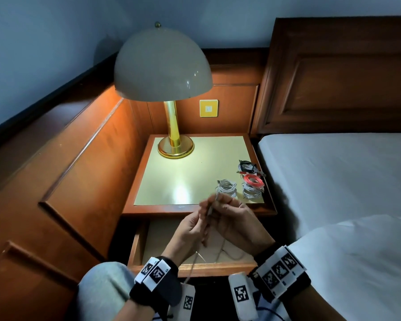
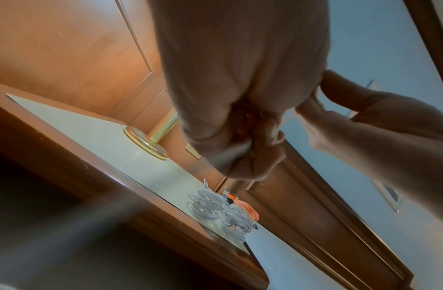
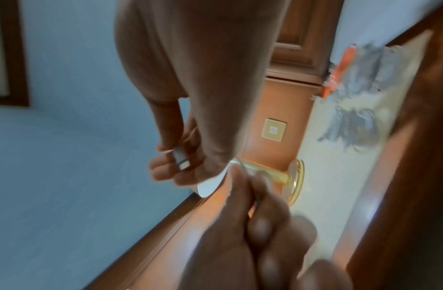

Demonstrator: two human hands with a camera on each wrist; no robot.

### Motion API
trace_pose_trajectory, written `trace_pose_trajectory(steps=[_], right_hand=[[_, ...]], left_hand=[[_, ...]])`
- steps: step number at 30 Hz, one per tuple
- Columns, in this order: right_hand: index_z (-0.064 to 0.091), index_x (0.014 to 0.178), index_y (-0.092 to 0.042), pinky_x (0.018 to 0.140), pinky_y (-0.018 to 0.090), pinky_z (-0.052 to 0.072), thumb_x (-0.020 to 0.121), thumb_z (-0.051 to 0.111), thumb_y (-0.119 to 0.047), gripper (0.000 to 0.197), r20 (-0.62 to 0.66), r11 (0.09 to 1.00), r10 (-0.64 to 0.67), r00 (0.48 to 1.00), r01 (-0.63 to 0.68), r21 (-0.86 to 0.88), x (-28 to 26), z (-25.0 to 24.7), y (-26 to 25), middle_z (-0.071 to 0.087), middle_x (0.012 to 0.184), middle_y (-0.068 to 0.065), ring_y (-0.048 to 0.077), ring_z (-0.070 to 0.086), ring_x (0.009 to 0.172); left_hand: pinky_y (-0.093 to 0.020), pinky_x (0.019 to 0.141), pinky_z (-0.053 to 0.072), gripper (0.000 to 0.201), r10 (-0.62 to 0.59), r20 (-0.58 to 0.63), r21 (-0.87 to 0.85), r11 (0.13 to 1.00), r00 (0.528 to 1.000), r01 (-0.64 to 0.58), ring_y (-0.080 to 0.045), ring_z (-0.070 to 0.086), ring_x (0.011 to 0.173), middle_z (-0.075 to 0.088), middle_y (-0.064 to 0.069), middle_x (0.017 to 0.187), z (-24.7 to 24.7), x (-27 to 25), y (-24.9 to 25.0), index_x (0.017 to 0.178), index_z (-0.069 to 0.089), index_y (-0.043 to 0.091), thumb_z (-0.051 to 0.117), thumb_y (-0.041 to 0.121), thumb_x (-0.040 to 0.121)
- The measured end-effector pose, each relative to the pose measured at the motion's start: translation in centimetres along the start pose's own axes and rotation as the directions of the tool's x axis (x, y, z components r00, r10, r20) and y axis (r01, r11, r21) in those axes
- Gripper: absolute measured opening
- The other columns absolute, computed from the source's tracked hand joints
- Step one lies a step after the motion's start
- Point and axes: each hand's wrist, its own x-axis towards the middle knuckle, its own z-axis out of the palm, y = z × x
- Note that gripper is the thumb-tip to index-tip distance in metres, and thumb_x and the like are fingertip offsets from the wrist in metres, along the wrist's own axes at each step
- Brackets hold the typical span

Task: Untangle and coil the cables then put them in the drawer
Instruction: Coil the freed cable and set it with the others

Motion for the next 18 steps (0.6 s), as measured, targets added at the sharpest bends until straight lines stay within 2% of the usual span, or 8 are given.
trace_pose_trajectory(steps=[3,6,8,10,11,14,16,18], right_hand=[[0.071,0.100,0.000,0.100,0.036,0.053,0.097,0.051,0.005,0.021,-0.136,0.914,-0.241,0.961,0.178,-0.365,0.7,-0.1,-1.1,0.071,0.111,0.022,0.031,0.068,0.110],[0.070,0.102,0.003,0.097,0.030,0.054,0.096,0.053,0.011,0.020,-0.102,0.642,-0.424,0.900,0.219,-0.735,1.4,-1.1,-1.8,0.074,0.106,0.016,0.025,0.070,0.107],[0.071,0.101,-0.001,0.094,0.025,0.054,0.095,0.056,0.010,0.020,-0.059,0.449,-0.418,0.906,0.150,-0.881,1.6,-2.2,-2.0,0.075,0.101,0.008,0.016,0.071,0.102],[0.072,0.098,-0.007,0.090,0.025,0.055,0.094,0.057,0.006,0.020,-0.019,0.263,-0.331,0.943,0.073,-0.962,1.3,-3.4,-1.8,0.075,0.096,0.002,0.010,0.070,0.095],[0.072,0.097,-0.009,0.087,0.026,0.055,0.093,0.057,0.004,0.020,-0.016,0.213,-0.269,0.963,0.043,-0.976,1.2,-3.9,-1.5,0.074,0.093,0.001,0.009,0.069,0.091],[0.072,0.092,-0.015,0.082,0.030,0.053,0.097,0.056,-0.006,0.018,-0.083,0.232,-0.116,0.990,-0.054,-0.971,0.7,-4.4,-0.4,0.071,0.086,-0.005,0.006,0.064,0.083],[0.071,0.093,-0.007,0.078,0.027,0.050,0.102,0.052,-0.006,0.021,-0.128,0.404,-0.046,0.991,-0.099,-0.909,0.4,-3.9,0.3,0.068,0.081,-0.005,0.005,0.060,0.078],[0.068,0.101,0.004,0.081,0.027,0.052,0.106,0.045,-0.005,0.025,-0.165,0.661,0.036,0.986,-0.148,-0.736,0.2,-3.1,0.8,0.066,0.083,0.000,0.009,0.062,0.081]], left_hand=[[-0.023,0.043,0.032,0.036,-0.017,0.060,0.173,0.985,0.998,0.007,-0.011,0.034,0.043,0.040,0.010,0.055,0.0,-0.7,-0.6,0.075,0.053,0.015,0.047,0.034,0.106],[-0.020,0.053,0.034,0.032,0.146,0.079,0.455,0.875,0.986,-0.166,-0.005,0.037,0.052,0.045,0.012,0.057,-0.9,-1.5,-1.3,0.075,0.056,0.020,0.050,0.032,0.105],[-0.021,0.053,0.033,0.030,0.227,0.077,0.489,0.840,0.971,-0.235,-0.005,0.037,0.054,0.046,0.010,0.058,-1.5,-1.7,-1.1,0.077,0.055,0.021,0.051,0.032,0.104],[-0.026,0.054,0.039,0.027,0.306,0.061,0.493,0.818,0.950,-0.296,-0.009,0.043,0.055,0.051,0.006,0.061,-2.1,-1.6,-0.4,0.079,0.055,0.020,0.051,0.032,0.103],[-0.030,0.056,0.042,0.028,0.362,0.049,0.500,0.798,0.931,-0.337,-0.013,0.049,0.056,0.055,0.004,0.064,-2.4,-1.4,0.0,0.081,0.057,0.017,0.051,0.032,0.104],[-0.036,0.057,0.046,0.035,0.471,0.052,0.546,0.725,0.881,-0.420,-0.020,0.055,0.058,0.059,0.000,0.068,-3.2,-0.5,0.8,0.083,0.055,0.012,0.046,0.037,0.105],[-0.039,0.056,0.046,0.039,0.474,0.058,0.540,0.725,0.879,-0.427,-0.023,0.055,0.058,0.060,-0.002,0.069,-3.4,0.1,1.1,0.085,0.053,0.010,0.042,0.043,0.104],[-0.033,0.057,0.051,0.040,0.462,0.049,0.510,0.751,0.885,-0.420,-0.020,0.060,0.061,0.062,0.001,0.071,-3.5,0.7,1.7,0.087,0.054,0.009,0.044,0.044,0.105]])
